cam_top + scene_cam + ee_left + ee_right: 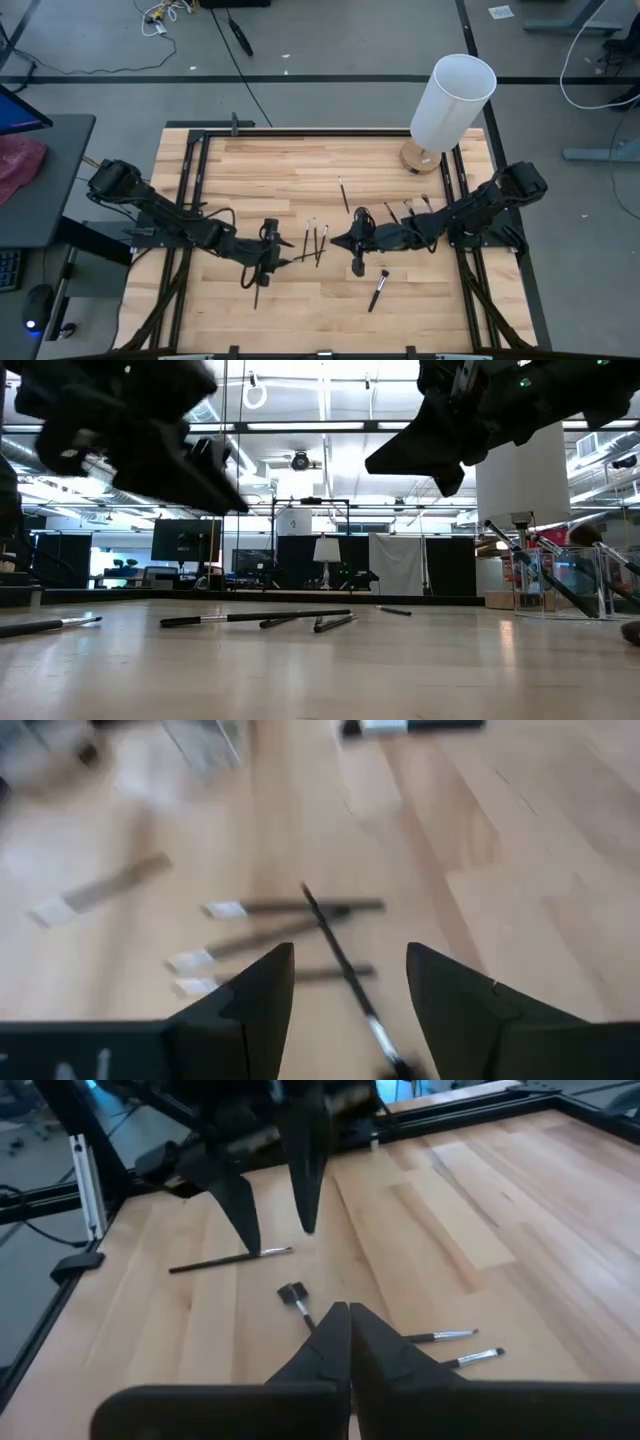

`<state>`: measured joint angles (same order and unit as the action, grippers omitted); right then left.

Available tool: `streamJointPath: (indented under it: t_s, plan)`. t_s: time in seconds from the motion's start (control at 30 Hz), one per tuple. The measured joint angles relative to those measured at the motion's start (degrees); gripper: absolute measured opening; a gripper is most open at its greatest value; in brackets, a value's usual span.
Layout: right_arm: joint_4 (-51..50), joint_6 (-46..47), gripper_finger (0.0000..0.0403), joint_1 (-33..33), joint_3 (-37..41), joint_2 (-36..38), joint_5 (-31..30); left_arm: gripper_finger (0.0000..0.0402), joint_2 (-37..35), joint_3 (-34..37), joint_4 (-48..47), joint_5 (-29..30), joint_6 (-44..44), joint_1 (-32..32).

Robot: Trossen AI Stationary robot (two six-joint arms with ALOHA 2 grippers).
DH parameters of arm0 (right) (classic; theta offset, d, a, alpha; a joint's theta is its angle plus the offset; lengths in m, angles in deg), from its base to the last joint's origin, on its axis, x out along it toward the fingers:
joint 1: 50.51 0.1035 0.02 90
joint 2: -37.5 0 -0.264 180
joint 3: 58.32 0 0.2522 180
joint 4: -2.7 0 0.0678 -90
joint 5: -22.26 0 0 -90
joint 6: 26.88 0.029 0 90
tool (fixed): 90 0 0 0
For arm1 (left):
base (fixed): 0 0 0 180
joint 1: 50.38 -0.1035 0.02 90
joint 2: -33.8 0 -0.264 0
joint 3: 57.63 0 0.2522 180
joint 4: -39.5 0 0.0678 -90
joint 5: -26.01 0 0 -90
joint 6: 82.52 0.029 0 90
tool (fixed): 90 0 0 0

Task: Put items in baskets/containers
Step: Put the black brow brush into the transparent bin

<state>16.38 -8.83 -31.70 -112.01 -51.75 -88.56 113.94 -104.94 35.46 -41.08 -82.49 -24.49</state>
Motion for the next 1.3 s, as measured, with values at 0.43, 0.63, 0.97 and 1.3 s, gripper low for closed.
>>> streamJointPath:
  t_s: [0.43,0.63,0.97,1.3]
  plan:
    - [0.1,1.0,0.0001,1.9,0.0,0.0,-5.4,0.0197,1.4,17.1,17.7,0.4,-22.7,4.7]
    - [0.1,1.0,0.0001,1.9,0.0,0.0,-6.4,0.0197,6.2,17.5,24.0,3.6,-23.8,4.8]
    - [-0.2,1.0,0.0015,1.9,0.0,0.0,-6.4,0.0197,15.7,13.0,25.2,0.3,-23.3,2.9]
    - [0.0,1.0,0.0015,1.9,0.0,0.0,-6.4,0.0099,17.2,12.8,24.9,-2.7,-22.8,0.7]
